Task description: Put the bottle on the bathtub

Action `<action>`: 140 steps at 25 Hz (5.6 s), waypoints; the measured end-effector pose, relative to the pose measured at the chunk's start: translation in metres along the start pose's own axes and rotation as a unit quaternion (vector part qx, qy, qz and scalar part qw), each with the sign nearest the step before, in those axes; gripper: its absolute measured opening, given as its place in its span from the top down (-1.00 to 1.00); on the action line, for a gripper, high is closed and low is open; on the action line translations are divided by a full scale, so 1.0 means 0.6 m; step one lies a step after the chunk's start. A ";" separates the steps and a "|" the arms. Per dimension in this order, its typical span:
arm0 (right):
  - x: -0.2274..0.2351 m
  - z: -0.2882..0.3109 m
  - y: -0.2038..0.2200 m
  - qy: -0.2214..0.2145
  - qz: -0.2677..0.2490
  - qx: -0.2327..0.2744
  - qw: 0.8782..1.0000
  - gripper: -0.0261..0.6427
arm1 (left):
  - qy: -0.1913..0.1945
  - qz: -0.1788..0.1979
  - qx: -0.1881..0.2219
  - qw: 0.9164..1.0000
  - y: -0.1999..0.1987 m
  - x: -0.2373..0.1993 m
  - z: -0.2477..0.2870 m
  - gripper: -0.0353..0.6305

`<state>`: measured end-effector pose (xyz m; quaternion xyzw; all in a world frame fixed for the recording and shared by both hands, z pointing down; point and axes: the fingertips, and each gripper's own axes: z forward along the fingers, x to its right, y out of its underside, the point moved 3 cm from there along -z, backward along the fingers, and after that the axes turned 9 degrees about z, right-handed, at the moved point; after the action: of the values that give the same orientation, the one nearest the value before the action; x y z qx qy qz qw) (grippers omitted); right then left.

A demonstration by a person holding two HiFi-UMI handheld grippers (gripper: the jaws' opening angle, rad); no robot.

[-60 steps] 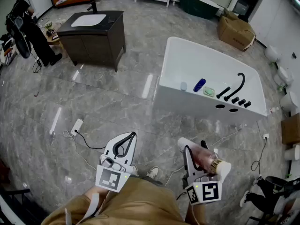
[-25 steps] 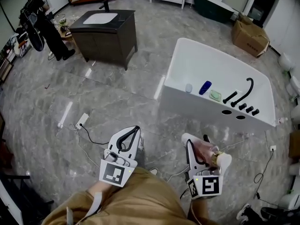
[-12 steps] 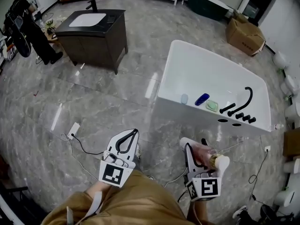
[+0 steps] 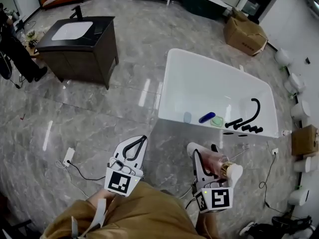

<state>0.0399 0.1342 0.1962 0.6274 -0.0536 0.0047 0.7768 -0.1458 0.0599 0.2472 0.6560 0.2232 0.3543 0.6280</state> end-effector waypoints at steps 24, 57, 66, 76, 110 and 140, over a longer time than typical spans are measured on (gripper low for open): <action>0.111 0.169 0.011 -0.027 -0.026 -0.035 0.999 0.21 | -0.034 0.020 0.003 0.999 -0.008 -0.029 0.157 0.87; 0.248 0.540 0.369 -0.063 -0.011 -0.102 0.993 0.21 | -0.059 0.014 -0.114 0.992 0.322 -0.016 0.395 0.87; 0.272 0.604 0.467 -0.060 -0.018 -0.130 0.990 0.21 | -0.072 -0.007 -0.121 0.990 0.411 -0.013 0.448 0.87; 0.289 0.650 0.548 -0.080 -0.009 -0.138 0.987 0.21 | -0.085 -0.006 -0.140 0.986 0.470 -0.009 0.474 0.88; 0.279 0.694 0.608 -0.109 -0.053 -0.125 0.985 0.21 | -0.101 -0.014 -0.151 0.983 0.529 -0.009 0.501 0.87; 0.268 0.694 0.608 -0.095 -0.060 -0.119 0.987 0.22 | -0.098 -0.035 -0.161 0.981 0.546 -0.024 0.496 0.87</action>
<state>0.1405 -0.2037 0.6523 0.5305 -0.0892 -0.1078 0.8361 0.0166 -0.1853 0.5781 0.5698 0.1231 0.2971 0.7563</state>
